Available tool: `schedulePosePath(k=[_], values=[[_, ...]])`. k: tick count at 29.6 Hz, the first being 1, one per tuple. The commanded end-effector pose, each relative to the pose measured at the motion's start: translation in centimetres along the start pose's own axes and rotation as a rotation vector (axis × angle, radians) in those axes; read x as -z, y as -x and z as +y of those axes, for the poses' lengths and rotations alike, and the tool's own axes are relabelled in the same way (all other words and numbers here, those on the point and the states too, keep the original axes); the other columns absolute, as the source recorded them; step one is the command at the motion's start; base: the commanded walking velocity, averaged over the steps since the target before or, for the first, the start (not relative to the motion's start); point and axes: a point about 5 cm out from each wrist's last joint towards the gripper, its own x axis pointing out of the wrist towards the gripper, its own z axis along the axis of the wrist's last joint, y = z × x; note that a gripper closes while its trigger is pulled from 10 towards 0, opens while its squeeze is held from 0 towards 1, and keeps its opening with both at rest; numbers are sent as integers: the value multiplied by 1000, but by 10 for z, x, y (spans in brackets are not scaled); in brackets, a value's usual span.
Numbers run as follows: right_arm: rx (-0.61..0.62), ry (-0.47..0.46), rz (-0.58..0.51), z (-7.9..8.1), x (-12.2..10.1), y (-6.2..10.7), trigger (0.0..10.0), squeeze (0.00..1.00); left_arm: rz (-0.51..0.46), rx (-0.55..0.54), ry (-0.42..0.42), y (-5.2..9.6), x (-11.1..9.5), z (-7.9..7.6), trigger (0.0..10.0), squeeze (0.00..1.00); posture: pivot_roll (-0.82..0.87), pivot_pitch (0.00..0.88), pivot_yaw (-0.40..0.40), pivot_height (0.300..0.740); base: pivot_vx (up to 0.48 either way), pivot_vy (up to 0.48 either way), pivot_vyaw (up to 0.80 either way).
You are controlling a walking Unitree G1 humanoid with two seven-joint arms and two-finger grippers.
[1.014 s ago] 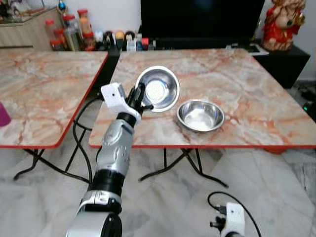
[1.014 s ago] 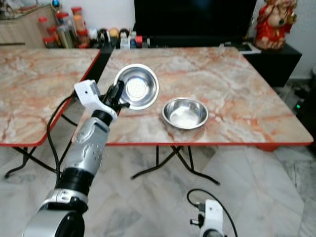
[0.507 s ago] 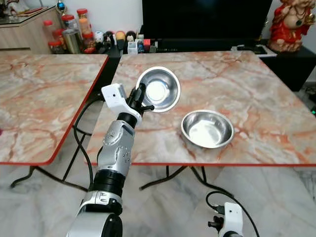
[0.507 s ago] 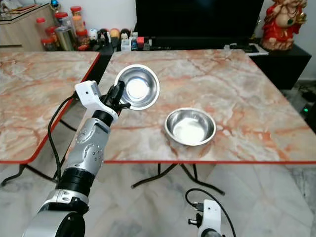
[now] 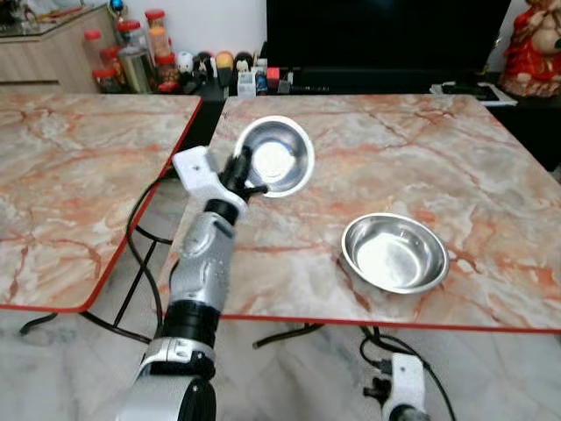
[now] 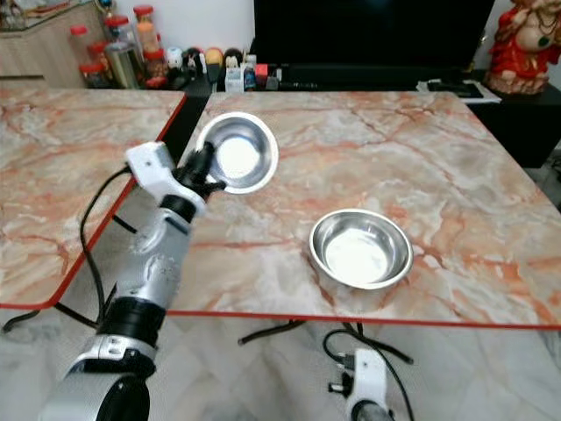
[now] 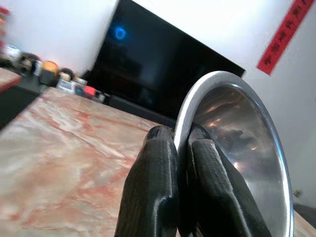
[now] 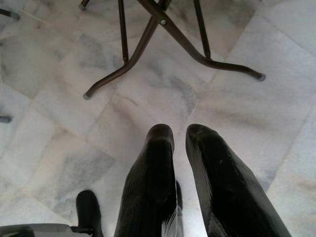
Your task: Setting the table
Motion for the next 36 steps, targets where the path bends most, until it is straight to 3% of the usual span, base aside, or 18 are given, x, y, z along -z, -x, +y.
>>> schedulePosePath(k=[1,30,36], values=[[-10,-2,-4,4,0,0,10000,0,-25,-8,-19,-2,-7,2,10000,0,14,0,-18,740,0,-304,0],[-14,1,-4,5,-2,-1,10000,0,-31,5,-13,-3,-7,1,10000,0,17,0,-22,740,251,-366,0],[-16,2,-3,5,-2,-1,10000,0,-15,21,-3,-2,-5,-1,10000,0,18,0,-24,740,0,-41,0]])
